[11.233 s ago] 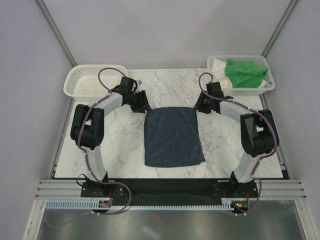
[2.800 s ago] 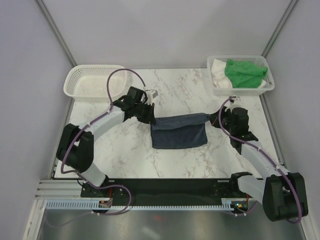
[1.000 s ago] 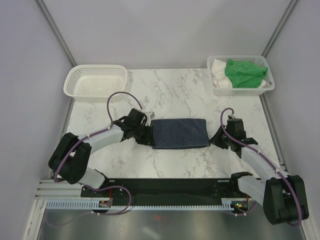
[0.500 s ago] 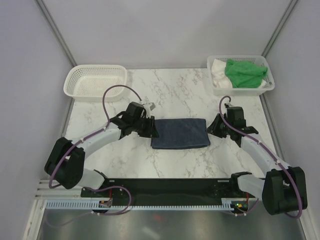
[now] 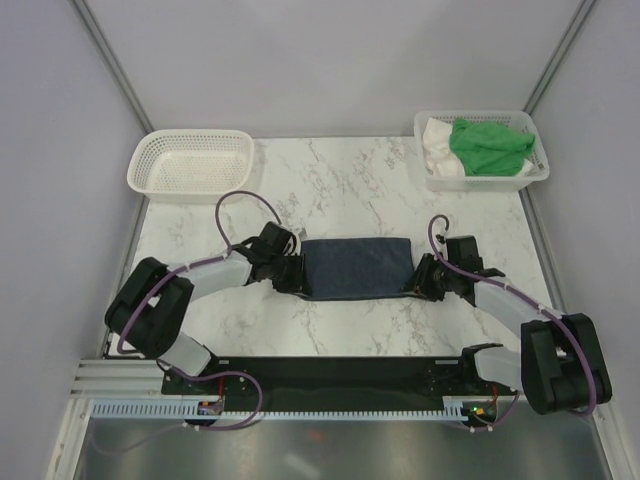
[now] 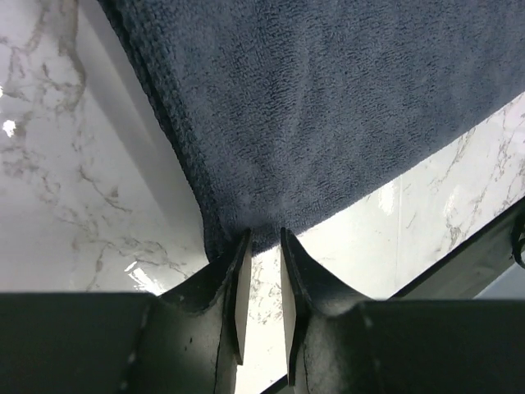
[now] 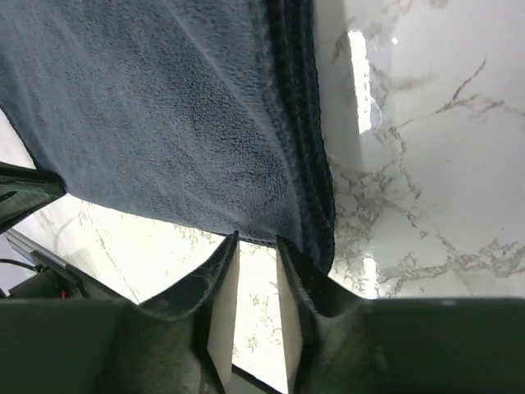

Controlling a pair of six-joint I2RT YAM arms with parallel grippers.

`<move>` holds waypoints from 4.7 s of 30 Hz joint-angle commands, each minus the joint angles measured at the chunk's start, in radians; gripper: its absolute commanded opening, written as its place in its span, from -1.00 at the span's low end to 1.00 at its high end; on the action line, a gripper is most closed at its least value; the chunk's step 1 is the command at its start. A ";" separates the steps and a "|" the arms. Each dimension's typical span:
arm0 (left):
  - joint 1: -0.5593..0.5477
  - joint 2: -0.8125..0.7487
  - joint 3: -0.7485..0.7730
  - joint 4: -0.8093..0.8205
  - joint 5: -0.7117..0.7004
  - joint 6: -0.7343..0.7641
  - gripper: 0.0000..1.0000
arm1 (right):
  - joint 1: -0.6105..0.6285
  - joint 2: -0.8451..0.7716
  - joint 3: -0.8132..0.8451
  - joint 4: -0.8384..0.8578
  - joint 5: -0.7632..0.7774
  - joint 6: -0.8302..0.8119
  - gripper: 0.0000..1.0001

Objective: Fold and stack the towels
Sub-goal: Fold the towel, then neatly place the folded towel into the bin

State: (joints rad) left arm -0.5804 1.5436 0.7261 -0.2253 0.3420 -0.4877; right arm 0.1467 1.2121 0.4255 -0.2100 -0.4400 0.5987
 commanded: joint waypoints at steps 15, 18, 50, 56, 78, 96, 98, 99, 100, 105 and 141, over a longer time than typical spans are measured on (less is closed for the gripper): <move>0.115 -0.097 0.165 -0.118 -0.006 0.077 -0.06 | -0.004 0.087 0.312 -0.104 0.237 -0.145 -0.07; 0.163 -0.070 0.145 -0.067 0.054 0.071 0.04 | -0.006 0.122 0.290 -0.108 0.224 -0.157 -0.04; 0.151 0.273 0.104 0.133 0.097 -0.005 -0.27 | -0.007 -0.040 0.121 -0.060 0.279 -0.105 -0.02; 0.151 0.268 0.151 0.071 0.095 0.008 -0.93 | -0.007 -0.102 0.137 -0.091 0.201 -0.111 -0.14; 0.152 0.297 0.349 -0.166 0.054 0.120 -0.95 | -0.009 -0.095 0.084 -0.098 0.164 -0.050 -0.46; 0.159 0.417 0.740 -0.447 -0.113 0.225 -0.95 | -0.009 -0.302 0.360 -0.223 0.184 -0.002 -0.14; 0.159 0.455 0.771 -0.454 -0.121 0.238 -0.96 | -0.009 -0.298 0.375 -0.223 0.201 -0.011 -0.14; 0.160 0.475 0.780 -0.456 -0.123 0.245 -0.95 | -0.009 -0.296 0.377 -0.223 0.208 -0.019 -0.14; 0.162 0.493 0.788 -0.459 -0.114 0.262 -0.95 | -0.009 -0.295 0.380 -0.223 0.210 -0.023 -0.13; 0.168 0.579 0.817 -0.453 -0.055 0.308 -0.85 | -0.009 -0.301 0.384 -0.221 0.213 -0.040 -0.13; 0.156 0.561 0.656 -0.304 0.034 0.219 -0.95 | -0.007 -0.350 0.386 -0.220 0.210 -0.056 -0.13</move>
State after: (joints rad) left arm -0.4038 2.0506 1.3968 -0.4988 0.3935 -0.2436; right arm 0.1410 0.8673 0.7712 -0.4351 -0.2340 0.5556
